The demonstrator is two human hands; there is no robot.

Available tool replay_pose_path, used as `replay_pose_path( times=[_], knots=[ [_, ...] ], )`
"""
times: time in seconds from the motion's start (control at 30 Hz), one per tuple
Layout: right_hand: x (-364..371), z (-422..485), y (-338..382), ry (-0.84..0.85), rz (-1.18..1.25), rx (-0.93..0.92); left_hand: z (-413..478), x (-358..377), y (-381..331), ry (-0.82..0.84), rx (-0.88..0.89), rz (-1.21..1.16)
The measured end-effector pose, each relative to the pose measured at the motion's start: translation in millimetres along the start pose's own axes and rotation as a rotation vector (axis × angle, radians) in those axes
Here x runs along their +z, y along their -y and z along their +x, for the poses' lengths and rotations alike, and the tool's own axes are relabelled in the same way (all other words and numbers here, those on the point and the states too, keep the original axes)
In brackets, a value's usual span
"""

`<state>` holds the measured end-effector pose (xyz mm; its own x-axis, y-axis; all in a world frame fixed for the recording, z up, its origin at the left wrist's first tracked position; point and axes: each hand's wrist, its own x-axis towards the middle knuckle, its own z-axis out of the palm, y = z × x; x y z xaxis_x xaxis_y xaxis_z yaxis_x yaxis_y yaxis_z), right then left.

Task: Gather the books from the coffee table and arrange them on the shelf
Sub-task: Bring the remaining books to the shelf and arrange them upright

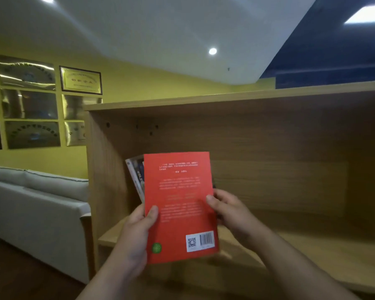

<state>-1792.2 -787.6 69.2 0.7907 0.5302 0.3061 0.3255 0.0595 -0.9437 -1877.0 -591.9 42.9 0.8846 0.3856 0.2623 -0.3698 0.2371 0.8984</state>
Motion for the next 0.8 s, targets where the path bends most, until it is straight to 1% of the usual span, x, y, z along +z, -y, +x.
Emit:
replay_pose_path(
  times=[0.07,0.1,0.13,0.17,0.2,0.23,0.27,0.3,0.33,0.37,0.4,0.47,0.5,0.53,0.57,0.6,0.67,0.7,0.73,0.8],
  knots=[
    [3,-10,4,-0.074,0.141,-0.011,-5,17,1,0.014,-0.048,-0.009],
    [2,-13,4,-0.143,0.17,-0.034,-7,24,1,0.005,-0.064,0.013],
    [3,-18,6,-0.224,0.155,-0.08,-8,29,2,-0.021,-0.049,0.109],
    [2,-22,4,-0.315,0.064,-0.153,-9,34,2,-0.058,-0.002,0.266],
    [2,-26,2,-0.4,-0.083,-0.24,-12,39,-1,-0.098,0.036,0.408],
    [3,-31,-1,-0.463,-0.276,-0.348,-15,44,-3,-0.093,0.083,0.466],
    [4,-36,-4,-0.506,-0.482,-0.467,-19,50,-7,-0.007,0.102,0.404],
    [3,-39,-10,-0.522,-0.671,-0.598,-24,55,-13,0.125,0.078,0.256],
    [0,-40,-18,-0.508,-0.832,-0.715,-28,61,-19,0.221,0.008,0.064],
    [-2,-41,-26,-0.483,-0.933,-0.802,-29,65,-23,0.241,-0.045,-0.098],
    [-3,-42,-31,-0.463,-0.971,-0.853,-28,68,-26,0.22,-0.067,-0.168],
    [-7,-43,-39,-0.43,-0.987,-0.897,-27,72,-29,0.15,-0.043,-0.148],
    [-8,-45,-41,-0.403,-1.005,-0.891,-26,72,-28,0.126,-0.041,-0.144],
    [-8,-47,-42,-0.364,-1.021,-0.845,-24,72,-26,0.115,-0.042,-0.152],
    [-6,-50,-40,-0.326,-1.028,-0.742,-23,72,-23,0.103,-0.041,-0.152],
    [-6,-52,-39,-0.288,-1.027,-0.58,-22,72,-21,0.086,-0.038,-0.15],
    [-4,-56,-36,-0.168,-0.945,-0.188,-18,73,-17,0.058,-0.014,-0.116],
    [-5,-54,-38,-0.137,-0.905,-0.071,-15,74,-15,0.062,-0.002,-0.086],
    [-6,-50,-42,-0.132,-0.876,-0.022,-13,78,-14,0.078,-0.001,-0.053],
    [-12,-38,-53,-0.134,-0.827,-0.017,-2,88,-8,0.121,-0.03,0.015]
  ],
)
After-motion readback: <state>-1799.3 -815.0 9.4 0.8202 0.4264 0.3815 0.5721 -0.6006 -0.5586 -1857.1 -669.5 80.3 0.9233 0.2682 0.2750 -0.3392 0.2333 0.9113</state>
